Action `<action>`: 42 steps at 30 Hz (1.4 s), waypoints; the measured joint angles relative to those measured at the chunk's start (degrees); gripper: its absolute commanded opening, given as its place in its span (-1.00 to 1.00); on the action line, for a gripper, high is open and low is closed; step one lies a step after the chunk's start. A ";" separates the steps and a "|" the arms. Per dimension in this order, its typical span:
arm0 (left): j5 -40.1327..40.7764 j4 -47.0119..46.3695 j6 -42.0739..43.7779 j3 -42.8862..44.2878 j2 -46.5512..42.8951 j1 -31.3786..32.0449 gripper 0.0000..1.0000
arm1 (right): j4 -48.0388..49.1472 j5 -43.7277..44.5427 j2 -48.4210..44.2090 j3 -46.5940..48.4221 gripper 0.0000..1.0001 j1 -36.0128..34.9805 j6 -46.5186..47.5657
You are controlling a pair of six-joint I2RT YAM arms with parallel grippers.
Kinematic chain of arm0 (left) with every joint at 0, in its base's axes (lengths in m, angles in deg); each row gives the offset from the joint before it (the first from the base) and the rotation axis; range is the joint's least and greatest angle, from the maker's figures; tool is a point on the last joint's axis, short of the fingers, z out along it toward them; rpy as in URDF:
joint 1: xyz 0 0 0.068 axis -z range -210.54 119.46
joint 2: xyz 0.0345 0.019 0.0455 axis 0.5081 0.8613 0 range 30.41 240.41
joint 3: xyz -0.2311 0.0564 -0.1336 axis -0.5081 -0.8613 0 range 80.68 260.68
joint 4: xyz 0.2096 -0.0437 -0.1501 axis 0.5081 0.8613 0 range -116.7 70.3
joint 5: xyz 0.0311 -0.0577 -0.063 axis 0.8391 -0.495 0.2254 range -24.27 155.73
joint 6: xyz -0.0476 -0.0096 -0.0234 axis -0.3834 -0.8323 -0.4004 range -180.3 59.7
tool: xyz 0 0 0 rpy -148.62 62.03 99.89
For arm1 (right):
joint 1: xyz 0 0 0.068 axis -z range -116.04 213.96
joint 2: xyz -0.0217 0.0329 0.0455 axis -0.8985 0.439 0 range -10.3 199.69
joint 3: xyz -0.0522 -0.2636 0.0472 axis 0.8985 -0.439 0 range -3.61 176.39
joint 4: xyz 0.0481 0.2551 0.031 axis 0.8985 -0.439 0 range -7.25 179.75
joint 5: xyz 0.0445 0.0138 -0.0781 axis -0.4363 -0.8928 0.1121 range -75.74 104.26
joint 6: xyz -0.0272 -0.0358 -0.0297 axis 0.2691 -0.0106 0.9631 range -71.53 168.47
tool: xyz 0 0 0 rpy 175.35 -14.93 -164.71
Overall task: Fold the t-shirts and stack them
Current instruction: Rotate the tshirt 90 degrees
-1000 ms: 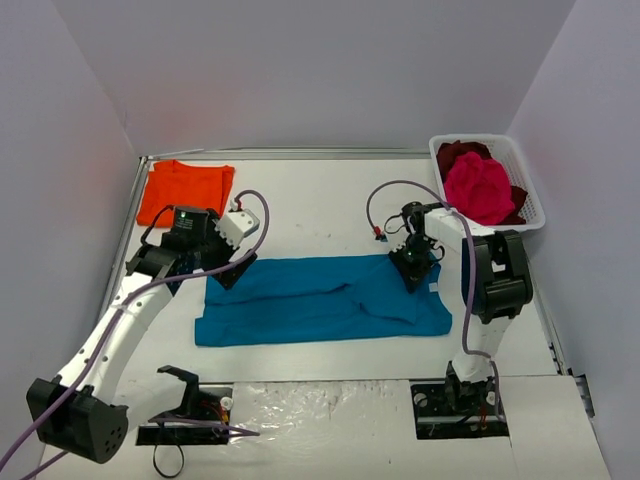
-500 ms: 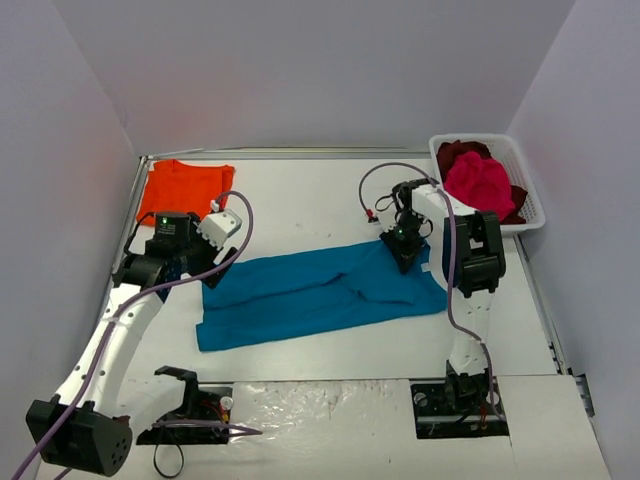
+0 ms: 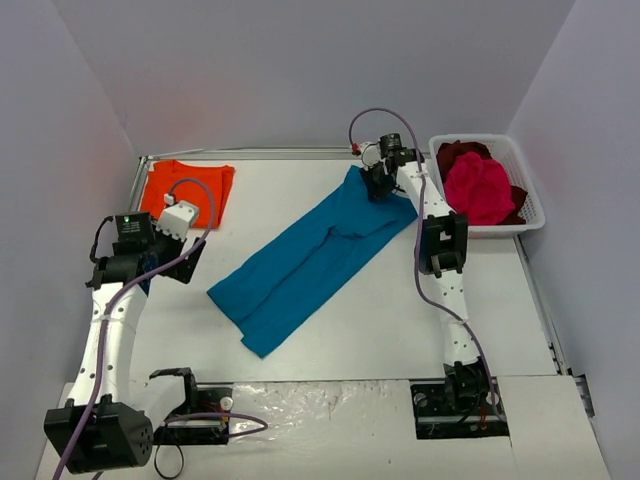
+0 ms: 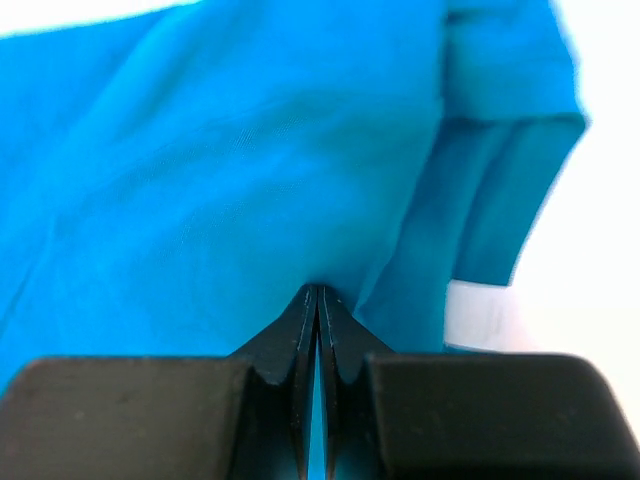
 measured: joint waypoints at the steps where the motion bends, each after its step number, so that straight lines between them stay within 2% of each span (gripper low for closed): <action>1: 0.07 0.02 -0.02 0.00 0.00 -0.94 0.89 | 2.27 0.00 0.20 -0.15 -1.00 -0.07 -0.50; 5: -0.11 0.22 -0.07 0.00 0.02 -4.39 0.89 | 14.53 -0.07 0.55 -2.71 -1.00 -0.87 -3.78; 9: -0.87 0.81 -0.04 0.00 -0.28 -7.37 0.89 | 23.78 -0.92 4.92 2.93 -1.00 -2.43 -7.41; 16: -2.49 0.92 -0.04 0.00 -1.09 -10.78 0.89 | 33.42 2.16 6.47 3.54 -1.00 -6.54 -8.04; 19: -3.21 0.94 -0.02 0.00 -1.20 -11.08 0.89 | 35.85 3.76 4.52 0.74 -1.00 -8.04 -7.48; 25: -6.14 1.16 0.04 -1.11 -2.43 -11.08 0.89 | 36.57 8.83 -8.68 -14.93 -1.00 -9.07 -3.80; 30: -8.66 1.70 0.02 -1.81 -3.80 -11.08 0.89 | 37.40 12.94 -25.22 -29.99 -1.00 -9.11 -2.80; 33: -10.49 1.79 -0.02 -1.81 -4.61 -11.08 0.89 | 35.78 15.45 -32.74 -34.73 -1.00 -9.11 -3.32; 38: -12.44 1.81 -0.09 -1.84 -6.05 -11.08 0.89 | 33.09 19.82 -38.73 -39.95 -1.00 -9.03 -4.79; 42: -13.62 1.86 -0.17 -1.84 -7.58 -11.08 0.89 | 30.16 21.88 -39.36 -45.53 -1.00 -8.81 -5.97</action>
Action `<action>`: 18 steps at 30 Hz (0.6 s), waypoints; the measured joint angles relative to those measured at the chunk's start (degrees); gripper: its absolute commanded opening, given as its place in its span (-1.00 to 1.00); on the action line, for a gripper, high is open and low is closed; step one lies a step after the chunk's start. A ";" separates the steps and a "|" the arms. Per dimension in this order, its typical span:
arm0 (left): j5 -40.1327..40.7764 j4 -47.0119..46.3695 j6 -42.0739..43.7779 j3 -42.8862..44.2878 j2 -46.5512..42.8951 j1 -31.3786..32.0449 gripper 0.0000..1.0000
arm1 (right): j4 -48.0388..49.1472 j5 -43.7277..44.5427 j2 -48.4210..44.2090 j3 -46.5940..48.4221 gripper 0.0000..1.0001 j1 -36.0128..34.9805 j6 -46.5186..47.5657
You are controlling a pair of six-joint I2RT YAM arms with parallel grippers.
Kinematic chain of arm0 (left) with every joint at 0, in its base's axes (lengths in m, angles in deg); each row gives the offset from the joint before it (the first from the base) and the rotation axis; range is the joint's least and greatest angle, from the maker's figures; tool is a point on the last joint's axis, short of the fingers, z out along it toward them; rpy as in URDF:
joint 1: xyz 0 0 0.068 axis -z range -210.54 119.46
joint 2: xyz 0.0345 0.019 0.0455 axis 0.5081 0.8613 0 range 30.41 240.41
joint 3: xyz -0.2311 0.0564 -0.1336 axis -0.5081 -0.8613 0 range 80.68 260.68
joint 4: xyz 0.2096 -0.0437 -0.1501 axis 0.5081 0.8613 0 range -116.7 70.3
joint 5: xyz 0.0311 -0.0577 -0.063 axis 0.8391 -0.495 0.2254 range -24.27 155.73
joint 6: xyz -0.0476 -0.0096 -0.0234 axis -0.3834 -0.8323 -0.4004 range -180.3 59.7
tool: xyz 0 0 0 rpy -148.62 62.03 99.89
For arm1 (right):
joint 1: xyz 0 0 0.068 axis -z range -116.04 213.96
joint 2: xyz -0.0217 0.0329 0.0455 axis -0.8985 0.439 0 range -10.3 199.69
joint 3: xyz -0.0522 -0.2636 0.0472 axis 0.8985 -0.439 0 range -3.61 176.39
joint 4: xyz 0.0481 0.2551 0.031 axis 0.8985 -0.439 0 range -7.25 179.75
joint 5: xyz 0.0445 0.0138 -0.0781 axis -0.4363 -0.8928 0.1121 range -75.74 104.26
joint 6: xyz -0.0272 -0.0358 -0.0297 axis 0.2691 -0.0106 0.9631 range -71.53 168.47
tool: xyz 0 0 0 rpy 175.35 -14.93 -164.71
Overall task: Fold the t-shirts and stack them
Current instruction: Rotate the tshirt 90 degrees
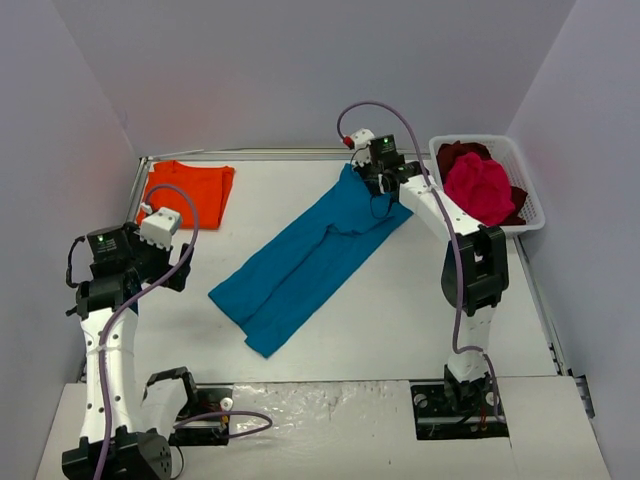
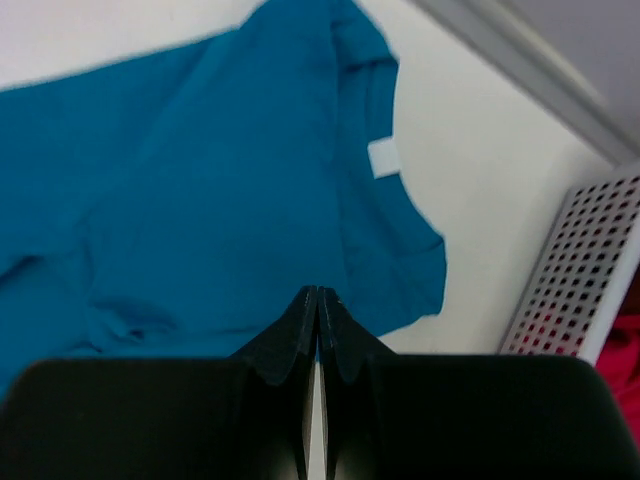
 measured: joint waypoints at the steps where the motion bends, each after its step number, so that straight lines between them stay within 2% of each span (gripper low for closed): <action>1: -0.22 0.02 0.00 0.00 -0.33 0.00 0.89 | -1.05 0.33 0.02 -1.40 -1.00 0.11 -0.33; 6: -1.05 0.35 0.00 -0.02 -0.79 0.00 0.89 | -4.63 1.27 0.68 -5.20 -1.00 0.46 -1.40; 18: -1.68 0.74 -0.02 -1.09 -1.09 0.00 0.89 | -7.37 1.70 5.64 -6.97 -1.00 0.63 -1.86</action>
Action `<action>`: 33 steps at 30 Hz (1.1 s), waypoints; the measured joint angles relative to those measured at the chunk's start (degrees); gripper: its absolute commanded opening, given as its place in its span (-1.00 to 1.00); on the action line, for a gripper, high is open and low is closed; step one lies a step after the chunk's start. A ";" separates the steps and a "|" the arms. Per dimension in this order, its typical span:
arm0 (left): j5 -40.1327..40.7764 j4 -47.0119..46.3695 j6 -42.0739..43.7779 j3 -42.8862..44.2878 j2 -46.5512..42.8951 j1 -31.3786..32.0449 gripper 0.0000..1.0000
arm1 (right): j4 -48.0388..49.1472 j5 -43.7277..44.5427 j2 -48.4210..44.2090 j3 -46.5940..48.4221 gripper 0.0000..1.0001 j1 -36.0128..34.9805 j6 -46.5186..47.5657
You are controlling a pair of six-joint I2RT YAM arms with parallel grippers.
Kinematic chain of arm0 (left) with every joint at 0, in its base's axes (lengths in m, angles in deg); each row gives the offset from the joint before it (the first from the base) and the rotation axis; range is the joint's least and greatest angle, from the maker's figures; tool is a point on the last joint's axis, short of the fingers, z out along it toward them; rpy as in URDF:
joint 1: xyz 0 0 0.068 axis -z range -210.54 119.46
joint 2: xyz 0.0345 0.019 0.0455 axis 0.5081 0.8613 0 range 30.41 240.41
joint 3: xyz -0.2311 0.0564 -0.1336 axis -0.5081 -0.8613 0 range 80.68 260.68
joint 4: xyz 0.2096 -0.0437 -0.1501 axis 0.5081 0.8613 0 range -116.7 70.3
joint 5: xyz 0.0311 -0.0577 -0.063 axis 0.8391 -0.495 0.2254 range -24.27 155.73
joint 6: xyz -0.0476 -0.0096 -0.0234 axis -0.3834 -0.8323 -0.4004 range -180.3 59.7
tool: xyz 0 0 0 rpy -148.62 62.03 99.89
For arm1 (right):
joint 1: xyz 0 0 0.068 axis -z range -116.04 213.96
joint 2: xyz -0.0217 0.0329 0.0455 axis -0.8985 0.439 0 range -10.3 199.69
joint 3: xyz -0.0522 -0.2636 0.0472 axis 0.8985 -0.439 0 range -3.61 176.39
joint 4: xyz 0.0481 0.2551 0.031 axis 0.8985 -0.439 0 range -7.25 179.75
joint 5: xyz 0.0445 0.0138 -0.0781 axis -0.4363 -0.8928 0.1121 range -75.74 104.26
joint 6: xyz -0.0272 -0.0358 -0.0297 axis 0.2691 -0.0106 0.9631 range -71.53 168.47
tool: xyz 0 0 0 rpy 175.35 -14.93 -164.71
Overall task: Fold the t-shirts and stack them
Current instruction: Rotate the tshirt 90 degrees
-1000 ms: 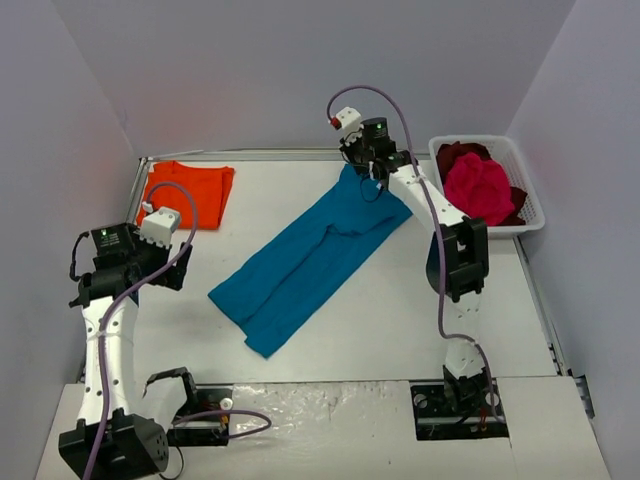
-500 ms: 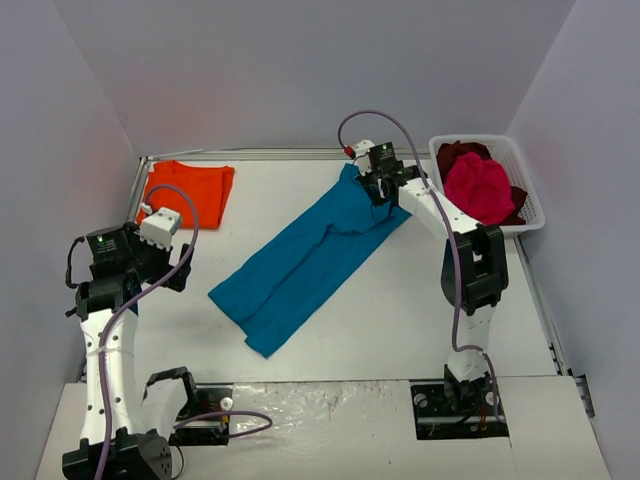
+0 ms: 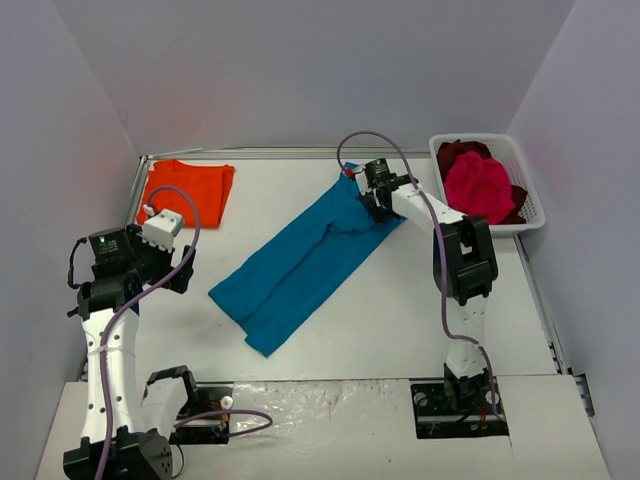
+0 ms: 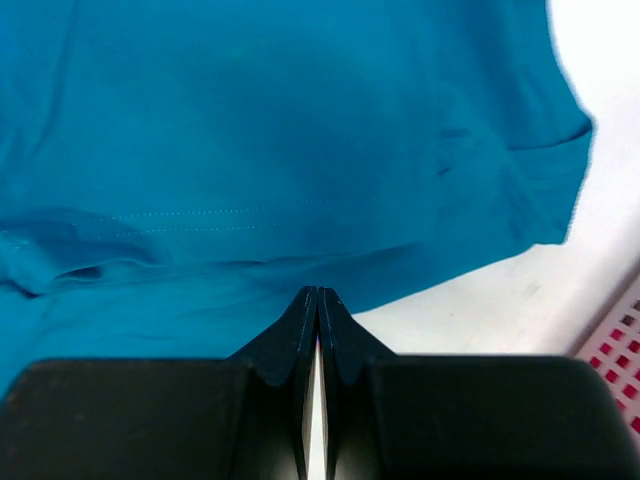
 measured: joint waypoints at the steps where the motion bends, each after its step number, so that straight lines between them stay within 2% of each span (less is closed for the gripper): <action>1: -0.02 -0.02 0.00 0.00 0.00 0.00 0.89 | -0.24 0.02 0.61 -0.07 -1.00 0.00 -0.02; 11: -0.11 -0.02 0.02 0.00 -0.02 0.00 0.89 | -1.75 0.39 4.76 -0.02 -1.00 0.37 0.00; 16: -0.09 -0.02 0.02 0.00 0.02 0.00 0.89 | -3.48 0.20 7.30 4.15 -1.00 0.46 0.04; 21: 0.24 -0.04 0.02 0.00 0.04 -0.04 0.89 | -6.58 -1.31 13.79 15.02 -1.00 0.70 0.59; 29: 0.66 -0.02 0.02 0.00 -0.52 -2.91 0.89 | -10.40 -4.24 28.92 41.20 -1.00 0.85 1.31; 33: 0.59 0.00 0.00 0.00 -0.28 -3.56 0.89 | -10.67 -6.40 34.53 50.86 -1.00 0.85 2.19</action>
